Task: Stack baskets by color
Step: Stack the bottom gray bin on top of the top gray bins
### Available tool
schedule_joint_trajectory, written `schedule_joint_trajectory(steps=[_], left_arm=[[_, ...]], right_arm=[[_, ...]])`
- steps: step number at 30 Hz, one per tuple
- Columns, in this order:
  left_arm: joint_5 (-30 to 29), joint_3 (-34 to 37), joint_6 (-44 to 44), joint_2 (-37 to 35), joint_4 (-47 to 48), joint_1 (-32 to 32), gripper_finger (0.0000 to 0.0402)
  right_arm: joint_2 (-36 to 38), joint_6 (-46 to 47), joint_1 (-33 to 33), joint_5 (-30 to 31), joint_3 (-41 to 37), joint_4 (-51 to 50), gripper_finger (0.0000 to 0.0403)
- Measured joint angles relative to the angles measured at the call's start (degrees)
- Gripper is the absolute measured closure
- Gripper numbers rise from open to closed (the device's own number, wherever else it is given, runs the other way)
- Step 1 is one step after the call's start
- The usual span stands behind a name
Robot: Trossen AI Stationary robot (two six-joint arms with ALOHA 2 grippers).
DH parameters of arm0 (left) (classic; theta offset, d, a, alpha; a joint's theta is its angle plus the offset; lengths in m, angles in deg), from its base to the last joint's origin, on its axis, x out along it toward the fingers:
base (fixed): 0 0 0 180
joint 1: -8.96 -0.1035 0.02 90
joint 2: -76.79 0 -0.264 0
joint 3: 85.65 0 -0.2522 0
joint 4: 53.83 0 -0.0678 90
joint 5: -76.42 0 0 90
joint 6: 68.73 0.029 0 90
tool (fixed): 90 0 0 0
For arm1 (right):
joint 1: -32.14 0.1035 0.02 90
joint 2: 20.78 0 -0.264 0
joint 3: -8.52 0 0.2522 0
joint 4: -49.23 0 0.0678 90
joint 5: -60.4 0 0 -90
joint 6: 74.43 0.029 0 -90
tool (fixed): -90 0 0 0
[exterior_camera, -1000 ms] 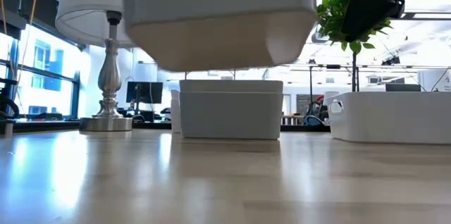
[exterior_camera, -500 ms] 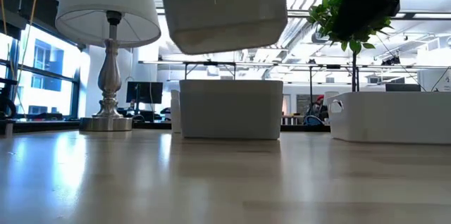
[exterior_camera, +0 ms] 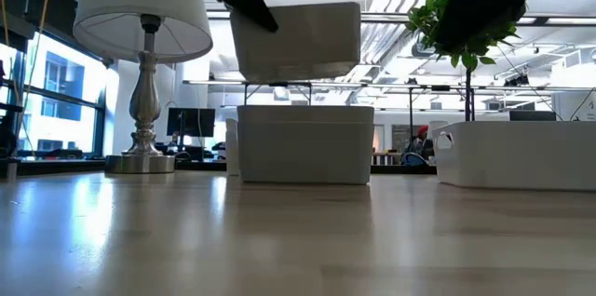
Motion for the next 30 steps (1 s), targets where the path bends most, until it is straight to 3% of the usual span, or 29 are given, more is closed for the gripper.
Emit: schedule_joint_trajectory(steps=[8,30], left_arm=[[7.34,0.04,0.71,2.59,-0.09,-4.27,0.0401],[9.63,0.00,3.50,9.88,-1.74,-3.40,0.0401]], right_arm=[[0.00,0.00,0.00,0.04,0.00,-1.60,0.0279],[0.02,-0.02,0.00,-0.37,0.00,-2.45,0.0279]])
